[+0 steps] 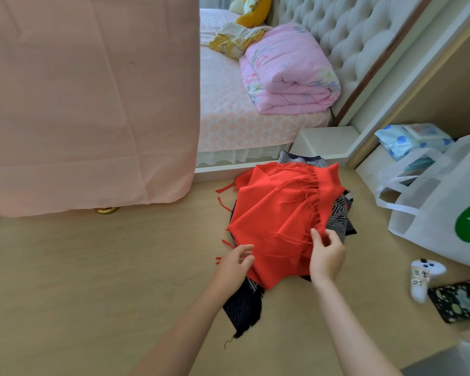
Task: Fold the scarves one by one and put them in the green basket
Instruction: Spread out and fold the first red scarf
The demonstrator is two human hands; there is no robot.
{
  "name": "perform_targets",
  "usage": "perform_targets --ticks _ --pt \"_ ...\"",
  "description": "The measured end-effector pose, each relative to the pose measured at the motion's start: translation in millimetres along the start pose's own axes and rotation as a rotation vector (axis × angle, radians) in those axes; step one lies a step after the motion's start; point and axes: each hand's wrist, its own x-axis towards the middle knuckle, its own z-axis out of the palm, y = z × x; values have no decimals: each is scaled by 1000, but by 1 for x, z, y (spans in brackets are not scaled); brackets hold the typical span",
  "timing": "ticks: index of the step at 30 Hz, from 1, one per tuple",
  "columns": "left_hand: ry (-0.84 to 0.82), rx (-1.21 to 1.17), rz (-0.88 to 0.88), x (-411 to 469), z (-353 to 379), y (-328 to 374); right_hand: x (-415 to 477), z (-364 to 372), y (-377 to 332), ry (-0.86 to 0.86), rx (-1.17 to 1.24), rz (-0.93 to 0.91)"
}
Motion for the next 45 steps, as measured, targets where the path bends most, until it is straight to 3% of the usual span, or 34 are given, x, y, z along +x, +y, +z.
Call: perform_targets --ticks 3,5,8,13,16,19,21,23,25,29,32,39,45 --pt "20 -171 36 2 8 19 -38 1 -6 -76 -71 -395" --pt "37 -262 64 8 12 30 -64 -2 -7 -237 -14 -490" --pt "32 -305 34 21 17 38 -96 -17 -24 -425 201 -243" --pt "-19 -542 -181 32 22 34 -99 -29 -28 -317 305 -54" --pt "136 -570 -138 30 13 27 -100 -35 -23 -400 307 -33" --pt "254 -386 -14 14 -11 15 -111 -36 -27 -638 358 5" --pt "314 -277 3 -2 -30 1 -113 -32 -28 -681 321 -64" --pt "366 -196 18 -23 -49 -14 -108 -21 -25 -603 261 -168" --pt "396 -162 31 -43 -67 -35 -99 -3 -24 -570 98 -363" --pt "499 -250 -81 -77 -103 -76 -102 47 -16 -842 -380 -744" --pt "616 -310 -164 -104 -130 -105 -130 67 -21 -1003 -380 -742" --pt "784 -261 -200 -179 -185 -171 -200 110 -92 -998 -252 -702" --pt "980 -285 -339 -241 -223 -214 -281 164 -156 -1246 -360 -914"
